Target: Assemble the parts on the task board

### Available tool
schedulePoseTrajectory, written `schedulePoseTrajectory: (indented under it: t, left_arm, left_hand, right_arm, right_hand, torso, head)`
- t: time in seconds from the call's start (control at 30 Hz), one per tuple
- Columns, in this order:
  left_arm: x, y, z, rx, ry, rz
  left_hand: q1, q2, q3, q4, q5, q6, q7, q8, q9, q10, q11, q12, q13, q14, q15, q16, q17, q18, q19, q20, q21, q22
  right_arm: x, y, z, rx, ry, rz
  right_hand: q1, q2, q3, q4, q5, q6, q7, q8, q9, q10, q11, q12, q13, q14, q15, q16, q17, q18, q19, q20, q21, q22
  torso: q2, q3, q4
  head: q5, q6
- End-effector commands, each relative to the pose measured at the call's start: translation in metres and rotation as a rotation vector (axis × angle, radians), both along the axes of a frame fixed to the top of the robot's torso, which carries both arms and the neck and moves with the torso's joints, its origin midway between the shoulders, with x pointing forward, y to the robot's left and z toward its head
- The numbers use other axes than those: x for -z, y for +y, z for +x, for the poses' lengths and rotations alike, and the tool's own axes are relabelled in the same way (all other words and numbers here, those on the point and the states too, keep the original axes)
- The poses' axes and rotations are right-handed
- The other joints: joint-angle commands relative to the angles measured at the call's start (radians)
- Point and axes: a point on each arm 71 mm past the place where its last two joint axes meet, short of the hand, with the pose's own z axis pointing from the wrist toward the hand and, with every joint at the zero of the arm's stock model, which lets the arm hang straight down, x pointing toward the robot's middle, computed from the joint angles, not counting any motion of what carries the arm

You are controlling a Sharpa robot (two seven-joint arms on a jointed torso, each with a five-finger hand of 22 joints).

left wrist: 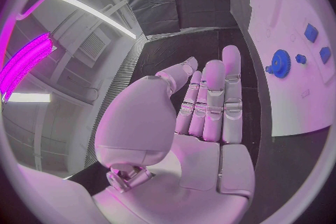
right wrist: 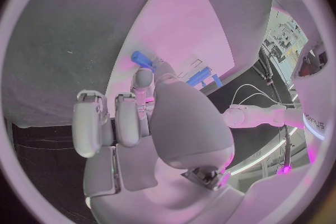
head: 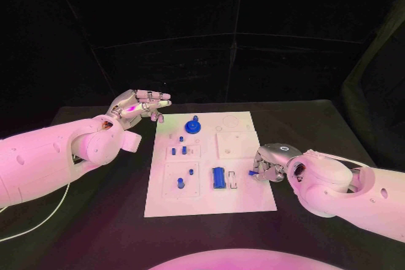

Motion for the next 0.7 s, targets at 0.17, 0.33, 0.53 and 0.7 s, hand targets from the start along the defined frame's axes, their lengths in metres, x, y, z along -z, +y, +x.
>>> schedulePoseTrajectory:
  t: [0.17, 0.33, 0.53, 0.7]
  left_arm:
    - [-0.001, -0.001, 0.0, 0.01, -0.002, -0.01]
    - [-0.001, -0.002, 0.0, 0.012, -0.002, -0.01]
    - [-0.001, -0.002, 0.0, 0.011, -0.002, -0.01]
    - [-0.001, -0.002, -0.001, 0.013, -0.001, -0.01]
  left_hand:
    - [0.009, 0.0, -0.001, -0.006, 0.0, -0.001, 0.004, 0.005, -0.001, -0.008, -0.001, 0.005, -0.001, -0.009, 0.002, -0.003, -0.001, 0.014, -0.007, 0.001, -0.005, -0.001]
    - [0.009, 0.0, -0.001, -0.006, 0.0, -0.001, 0.004, 0.005, -0.001, -0.008, -0.001, 0.005, -0.001, -0.009, 0.002, -0.003, -0.001, 0.014, -0.007, 0.001, -0.005, -0.001]
    - [0.009, 0.0, -0.001, -0.006, 0.0, -0.001, 0.004, 0.005, -0.001, -0.008, -0.001, 0.005, -0.001, -0.009, 0.002, -0.003, -0.001, 0.014, -0.007, 0.001, -0.005, -0.001]
    - [0.011, 0.0, -0.001, -0.008, 0.001, -0.001, 0.004, 0.006, -0.001, -0.008, -0.001, 0.006, -0.002, -0.009, 0.002, -0.003, -0.002, 0.014, -0.007, 0.0, -0.005, -0.001]
  right_arm:
    - [-0.003, -0.001, -0.011, 0.161, 0.068, 0.257]
    - [-0.005, 0.003, -0.015, 0.193, 0.105, 0.327]
    - [-0.003, 0.008, -0.015, 0.206, 0.14, 0.353]
    - [-0.002, 0.015, -0.014, 0.207, 0.149, 0.372]
  right_hand:
    - [-0.056, -0.025, 0.039, 0.048, 0.036, 0.013, 0.001, -0.004, 0.008, 0.016, -0.007, 0.016, 0.014, 0.059, -0.007, 0.006, 0.012, 0.001, 0.006, -0.005, 0.004, 0.116]
    - [-0.077, -0.043, 0.057, 0.073, 0.051, 0.016, 0.001, -0.007, 0.009, 0.022, -0.007, 0.023, 0.021, 0.06, -0.007, 0.01, 0.019, 0.0, 0.009, -0.005, 0.007, 0.121]
    - [-0.096, -0.069, 0.069, 0.093, 0.113, 0.024, 0.0, -0.008, 0.012, 0.028, -0.008, 0.031, 0.03, 0.062, -0.008, 0.013, 0.025, -0.001, 0.012, -0.006, 0.009, 0.125]
    - [-0.11, -0.075, 0.068, 0.102, 0.12, 0.03, -0.001, -0.006, 0.014, 0.033, -0.008, 0.039, 0.037, 0.063, -0.008, 0.017, 0.03, -0.003, 0.016, -0.006, 0.012, 0.13]
  torso:
    - [0.0, -0.0002, 0.0017]
    - [0.002, 0.0, 0.0018]
    - [0.001, -0.0009, 0.0005]
    - [0.001, 0.0009, 0.001]
  head:
    - [-0.001, 0.003]
    - [0.002, 0.004]
    - [0.003, 0.002]
    - [0.004, 0.001]
